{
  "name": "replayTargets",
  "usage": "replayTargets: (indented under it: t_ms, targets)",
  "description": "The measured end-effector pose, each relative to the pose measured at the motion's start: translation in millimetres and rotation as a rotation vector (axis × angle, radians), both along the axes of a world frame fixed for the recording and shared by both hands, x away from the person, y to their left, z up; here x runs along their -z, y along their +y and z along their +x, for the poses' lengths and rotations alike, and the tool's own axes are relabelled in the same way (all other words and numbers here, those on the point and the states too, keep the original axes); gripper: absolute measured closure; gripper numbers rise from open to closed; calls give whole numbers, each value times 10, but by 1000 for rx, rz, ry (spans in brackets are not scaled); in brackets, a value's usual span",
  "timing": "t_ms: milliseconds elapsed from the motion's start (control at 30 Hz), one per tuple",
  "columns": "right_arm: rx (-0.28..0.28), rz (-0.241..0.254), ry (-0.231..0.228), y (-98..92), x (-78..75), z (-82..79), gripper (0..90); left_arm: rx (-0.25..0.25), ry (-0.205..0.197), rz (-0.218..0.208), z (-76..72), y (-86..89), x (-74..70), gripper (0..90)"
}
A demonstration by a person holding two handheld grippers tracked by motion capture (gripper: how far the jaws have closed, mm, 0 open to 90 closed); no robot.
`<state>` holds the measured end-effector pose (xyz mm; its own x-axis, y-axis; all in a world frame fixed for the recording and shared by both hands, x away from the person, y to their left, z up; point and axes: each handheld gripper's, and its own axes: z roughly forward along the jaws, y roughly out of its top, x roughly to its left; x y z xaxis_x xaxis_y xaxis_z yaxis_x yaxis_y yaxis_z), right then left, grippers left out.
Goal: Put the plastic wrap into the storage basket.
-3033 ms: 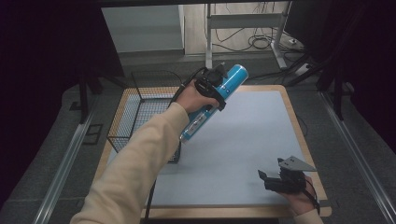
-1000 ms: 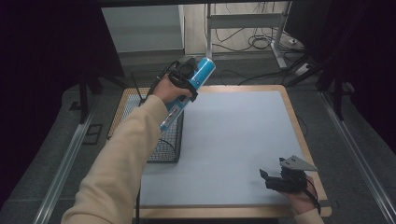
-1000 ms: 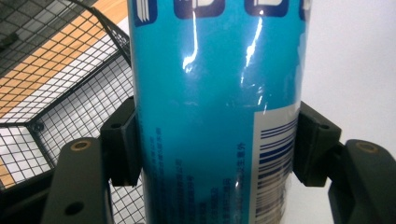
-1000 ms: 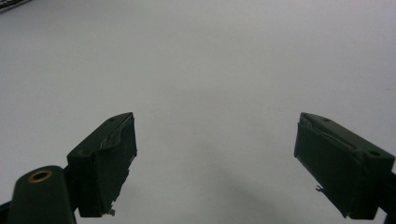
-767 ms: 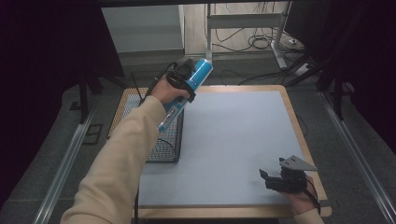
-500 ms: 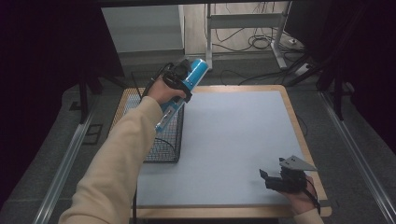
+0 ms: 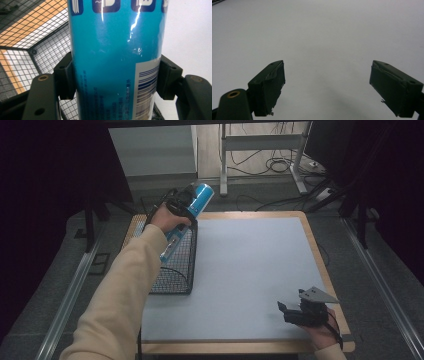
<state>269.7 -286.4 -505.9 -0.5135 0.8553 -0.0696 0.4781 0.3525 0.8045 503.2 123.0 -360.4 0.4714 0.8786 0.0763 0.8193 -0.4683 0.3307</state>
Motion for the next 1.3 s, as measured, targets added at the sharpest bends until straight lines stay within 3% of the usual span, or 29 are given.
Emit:
replayTargets:
  t_ms: [600, 1033, 1300]
  targets:
    - [-2, -10, 6, 24, 18, 5, 133, -43, 17, 30, 58, 207, 246, 314]
    - [3, -8, 7, 15, 21, 4, 133, -50, 39, 84, 181, 148, 537, 314]
    - [-3, -14, 4, 21, 21, 3, 133, -56, 44, 112, 247, 147, 646, 314]
